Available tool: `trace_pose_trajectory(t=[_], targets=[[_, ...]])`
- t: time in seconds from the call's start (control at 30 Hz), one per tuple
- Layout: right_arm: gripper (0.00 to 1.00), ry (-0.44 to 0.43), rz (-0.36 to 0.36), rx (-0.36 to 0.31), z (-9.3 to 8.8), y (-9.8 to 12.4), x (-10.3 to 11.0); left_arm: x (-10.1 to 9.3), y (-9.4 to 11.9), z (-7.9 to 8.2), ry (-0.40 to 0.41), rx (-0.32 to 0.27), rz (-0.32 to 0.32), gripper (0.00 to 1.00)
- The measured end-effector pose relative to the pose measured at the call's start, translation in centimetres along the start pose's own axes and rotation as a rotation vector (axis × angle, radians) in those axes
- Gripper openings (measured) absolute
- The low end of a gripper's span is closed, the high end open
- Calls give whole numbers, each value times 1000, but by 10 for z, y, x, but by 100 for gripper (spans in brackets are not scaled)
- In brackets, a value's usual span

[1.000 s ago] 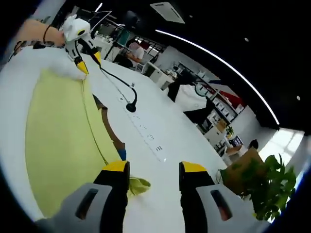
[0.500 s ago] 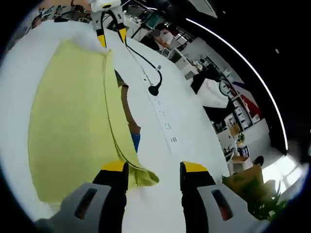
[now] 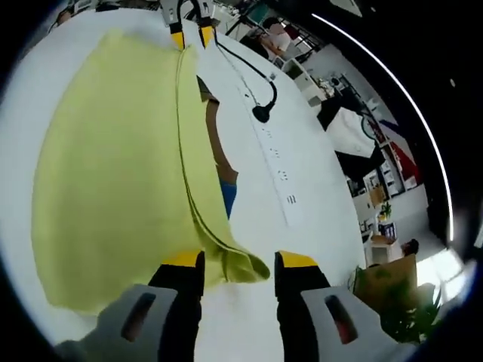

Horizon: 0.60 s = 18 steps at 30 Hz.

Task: Fold the garment on the visible template until the final outline fits inside the template.

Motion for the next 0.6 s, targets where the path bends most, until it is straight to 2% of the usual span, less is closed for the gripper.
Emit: trace_pose_trajectory(t=[0.1, 0.17, 0.2, 0.33, 0.4, 0.43, 0.5, 0.6], targets=[[24, -10, 3, 0, -1, -1, 2, -2, -2, -2, 4, 7, 5, 18], [0, -86, 5, -7, -4, -2, 4, -6, -3, -1, 39, -2, -15, 10], [2, -91, 3, -7, -6, -4, 5, -7, -4, -1, 47, -5, -21, 6], [0, -133, 25, -12, -14, -5, 12, -9, -1, -3, 72, -18, -38, 4], [0, -149, 19, -23, -15, -4, 11, -7, 0, -3, 119, -49, -41, 4], [0, -182, 18, -34, -16, -3, 11, -4, 2, -1, 136, -93, -31, 4], [0, -216, 19, -52, -16, 2, 11, -4, 5, -6, 226, -121, -39, 3], [0, -266, 5, -71, -17, 5, 8, -2, 7, -6, 299, -178, -50, 3]])
Point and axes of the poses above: the point that each gripper's makers call its tool centre point, and the gripper's own axes: y roughly backward along the fingers, x roughly to its left, z roughly out of its top, the point moved 5 cm from there along y, roughly backward along the fingers, and after that the axes turned 11 degrees about y, right-handed, at the moved point
